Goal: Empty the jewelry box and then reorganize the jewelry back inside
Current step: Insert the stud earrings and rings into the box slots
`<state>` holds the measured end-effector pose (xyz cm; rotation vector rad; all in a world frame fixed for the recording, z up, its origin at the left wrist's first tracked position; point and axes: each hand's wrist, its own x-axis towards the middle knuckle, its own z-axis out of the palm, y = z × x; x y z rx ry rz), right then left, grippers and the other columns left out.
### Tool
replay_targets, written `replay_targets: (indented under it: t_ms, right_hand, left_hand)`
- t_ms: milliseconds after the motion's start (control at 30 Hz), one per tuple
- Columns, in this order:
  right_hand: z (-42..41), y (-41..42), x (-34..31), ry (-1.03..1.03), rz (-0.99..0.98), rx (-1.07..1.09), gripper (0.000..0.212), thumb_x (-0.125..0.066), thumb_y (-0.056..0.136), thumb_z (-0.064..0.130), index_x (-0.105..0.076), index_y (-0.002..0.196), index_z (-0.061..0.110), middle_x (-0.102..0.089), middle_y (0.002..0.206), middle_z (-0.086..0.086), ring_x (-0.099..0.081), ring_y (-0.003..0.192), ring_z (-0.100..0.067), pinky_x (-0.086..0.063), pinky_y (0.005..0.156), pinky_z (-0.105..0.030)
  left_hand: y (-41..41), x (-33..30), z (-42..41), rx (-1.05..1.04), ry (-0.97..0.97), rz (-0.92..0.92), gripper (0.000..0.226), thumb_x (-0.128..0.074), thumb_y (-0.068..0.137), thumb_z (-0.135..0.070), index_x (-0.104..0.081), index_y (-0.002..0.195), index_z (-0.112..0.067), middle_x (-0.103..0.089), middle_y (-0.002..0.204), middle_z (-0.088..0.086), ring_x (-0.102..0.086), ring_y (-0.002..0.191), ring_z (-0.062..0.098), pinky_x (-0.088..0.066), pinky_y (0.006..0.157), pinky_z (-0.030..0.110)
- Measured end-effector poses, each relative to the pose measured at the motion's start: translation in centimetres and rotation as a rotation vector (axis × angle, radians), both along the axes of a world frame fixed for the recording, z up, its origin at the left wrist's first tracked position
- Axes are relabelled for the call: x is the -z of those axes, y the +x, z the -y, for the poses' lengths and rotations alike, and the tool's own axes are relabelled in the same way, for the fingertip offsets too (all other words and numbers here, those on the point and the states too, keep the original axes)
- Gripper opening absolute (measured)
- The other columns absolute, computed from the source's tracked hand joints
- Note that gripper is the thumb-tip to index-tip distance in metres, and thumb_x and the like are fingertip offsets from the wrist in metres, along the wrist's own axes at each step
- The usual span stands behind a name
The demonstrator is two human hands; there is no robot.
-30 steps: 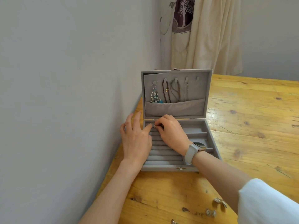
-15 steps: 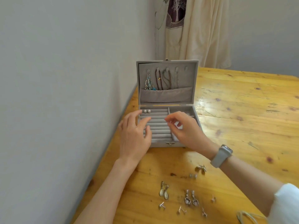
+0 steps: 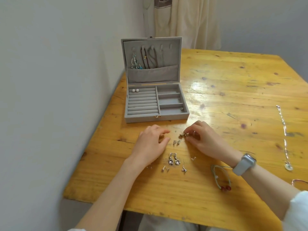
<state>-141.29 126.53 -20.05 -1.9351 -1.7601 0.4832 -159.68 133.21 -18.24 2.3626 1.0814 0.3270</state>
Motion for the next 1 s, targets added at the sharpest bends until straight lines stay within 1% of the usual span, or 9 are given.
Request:
replay_targets:
  t_ms: [133,233,333,433,567,633,733,900,1000]
  right_hand:
    - [0.4,0.5,0.1,0.031,-0.036,0.045,0.018,-0.063,0.084,0.021,-0.063,0.100,0.015,-0.051,0.093,0.003,-0.047,0.079,-0.006,-0.036,0.070,-0.011]
    - [0.7,1.3,-0.1,0.107,-0.107,0.119,0.015,-0.064,0.082,0.013,-0.064,0.097,0.014,-0.061,0.088,0.003,-0.052,0.074,0.001,-0.039,0.067,-0.005]
    - [0.7,1.8,-0.8,0.170,-0.200,0.195,0.016,-0.064,0.081,0.007,-0.065,0.096,0.014,-0.064,0.082,0.004,-0.056,0.073,-0.001,-0.041,0.067,-0.006]
    - [-0.3,1.7,-1.6,0.212,-0.271,0.204,0.019,-0.061,0.083,0.006,-0.062,0.100,0.015,-0.062,0.080,0.004,-0.057,0.074,-0.005,-0.043,0.067,-0.008]
    - [-3.0,0.8,-3.0,0.272,-0.330,0.157,0.018,-0.059,0.085,0.007,-0.057,0.092,0.023,-0.059,0.076,0.003,-0.056,0.071,-0.013,-0.048,0.058,-0.015]
    - [-4.7,0.1,-3.6,0.303,-0.349,0.145,0.017,-0.058,0.084,0.005,-0.057,0.089,0.021,-0.057,0.075,0.005,-0.056,0.071,-0.013,-0.047,0.058,-0.016]
    - [-7.8,-0.8,-4.1,0.316,-0.375,0.136,0.014,-0.057,0.085,0.004,-0.057,0.092,0.017,-0.055,0.074,0.007,-0.054,0.071,-0.006,-0.043,0.063,-0.009]
    - [-12.8,-1.5,-3.6,0.291,-0.351,0.140,0.016,-0.052,0.088,0.006,-0.059,0.101,0.010,-0.055,0.078,0.005,-0.050,0.069,-0.005,-0.041,0.064,-0.009]
    - [-15.2,-1.8,-2.9,0.280,-0.296,0.144,0.020,-0.051,0.088,0.006,-0.056,0.107,0.009,-0.053,0.076,0.007,-0.049,0.068,-0.005,-0.039,0.063,-0.009]
  left_hand:
    - [2.7,-0.2,0.1,0.061,-0.028,-0.020,0.036,-0.051,0.091,-0.034,-0.052,0.126,-0.023,-0.055,0.117,-0.003,-0.049,0.105,0.010,-0.039,0.098,0.035]
    - [4.3,0.0,-0.1,0.084,-0.002,-0.063,0.036,-0.053,0.090,-0.036,-0.056,0.123,-0.023,-0.055,0.111,-0.002,-0.050,0.102,0.013,-0.042,0.094,0.034]
    - [4.9,0.4,-0.8,0.086,0.008,-0.065,0.024,-0.057,0.089,-0.028,-0.065,0.110,-0.021,-0.056,0.105,-0.001,-0.053,0.096,0.015,-0.045,0.088,0.031]
    - [4.6,0.1,-1.6,0.048,-0.005,0.032,0.019,-0.060,0.087,-0.025,-0.069,0.103,-0.021,-0.059,0.100,-0.003,-0.053,0.086,0.010,-0.045,0.084,0.026]
    - [3.3,-1.9,-3.4,0.002,0.135,0.240,0.020,-0.061,0.087,-0.023,-0.068,0.104,-0.016,-0.068,0.096,-0.003,-0.058,0.080,0.005,-0.047,0.078,0.018]
    - [2.5,-2.5,-5.1,-0.026,0.224,0.256,0.021,-0.061,0.086,-0.022,-0.068,0.105,-0.014,-0.070,0.095,-0.001,-0.059,0.076,0.005,-0.047,0.072,0.017]
    - [1.6,-2.7,-8.7,-0.139,0.309,0.212,0.021,-0.060,0.088,-0.022,-0.066,0.105,-0.013,-0.069,0.095,0.000,-0.053,0.070,0.004,-0.037,0.067,0.013]
    - [2.0,-2.1,-13.0,-0.281,0.391,0.160,0.026,-0.055,0.090,-0.012,-0.063,0.114,-0.017,-0.067,0.107,0.002,-0.061,0.093,0.020,-0.042,0.071,0.025]
    - [2.9,-1.7,-14.1,-0.330,0.473,0.107,0.021,-0.055,0.091,-0.019,-0.065,0.109,-0.017,-0.070,0.102,0.002,-0.064,0.091,0.022,-0.039,0.064,0.025]
